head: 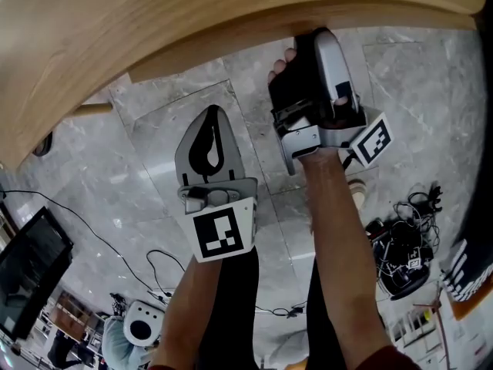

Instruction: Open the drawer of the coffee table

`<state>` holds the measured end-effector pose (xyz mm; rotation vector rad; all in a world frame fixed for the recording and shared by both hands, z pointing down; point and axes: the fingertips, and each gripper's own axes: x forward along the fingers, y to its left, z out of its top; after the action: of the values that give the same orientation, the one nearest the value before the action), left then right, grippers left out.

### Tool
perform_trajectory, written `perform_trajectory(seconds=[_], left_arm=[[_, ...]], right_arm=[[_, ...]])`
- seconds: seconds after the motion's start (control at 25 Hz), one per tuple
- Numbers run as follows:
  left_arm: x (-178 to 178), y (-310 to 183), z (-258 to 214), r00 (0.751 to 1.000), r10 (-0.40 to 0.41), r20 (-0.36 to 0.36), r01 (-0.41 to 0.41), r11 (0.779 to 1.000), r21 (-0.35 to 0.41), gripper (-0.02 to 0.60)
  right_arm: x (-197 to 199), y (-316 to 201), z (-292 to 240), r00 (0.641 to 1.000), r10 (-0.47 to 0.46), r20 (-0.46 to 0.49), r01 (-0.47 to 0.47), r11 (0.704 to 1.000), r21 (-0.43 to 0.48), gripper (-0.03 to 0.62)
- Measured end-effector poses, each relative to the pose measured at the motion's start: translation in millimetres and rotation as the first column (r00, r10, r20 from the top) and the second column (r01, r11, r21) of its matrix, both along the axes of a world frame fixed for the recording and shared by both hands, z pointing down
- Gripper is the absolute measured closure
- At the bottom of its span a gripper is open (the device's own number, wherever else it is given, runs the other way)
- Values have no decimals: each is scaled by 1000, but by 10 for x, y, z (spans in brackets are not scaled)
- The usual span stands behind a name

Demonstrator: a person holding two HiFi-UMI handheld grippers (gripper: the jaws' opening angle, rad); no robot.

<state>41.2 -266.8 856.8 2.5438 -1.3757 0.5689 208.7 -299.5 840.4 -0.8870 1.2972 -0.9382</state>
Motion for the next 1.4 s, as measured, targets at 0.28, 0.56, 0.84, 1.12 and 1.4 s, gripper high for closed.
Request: perform_trajectory(seconds=[0.28, 0.56, 0.84, 1.12, 1.4], left_arm=[[-8, 288, -57, 1000, -16, -5, 16, 1000, -14, 575], [-17, 564, -109, 999, -30, -12, 29, 999, -45, 575], [-30, 628, -125, 995, -102, 1, 102, 994, -33, 575], [-22, 807, -173, 987, -161, 19, 162, 987, -18, 575], [-90, 1070, -54, 989, -147, 14, 147, 989, -25, 575]], right_arm=[[-39, 296, 15, 1000, -28, -4, 28, 999, -36, 390], [-50, 589, -27, 999, -38, -12, 38, 998, -45, 390], [-106, 749, -28, 995, -101, -18, 99, 991, -88, 393], [-119, 824, -69, 987, -150, -56, 144, 983, -111, 398], [-133, 1028, -47, 994, -107, -26, 104, 991, -85, 398]])
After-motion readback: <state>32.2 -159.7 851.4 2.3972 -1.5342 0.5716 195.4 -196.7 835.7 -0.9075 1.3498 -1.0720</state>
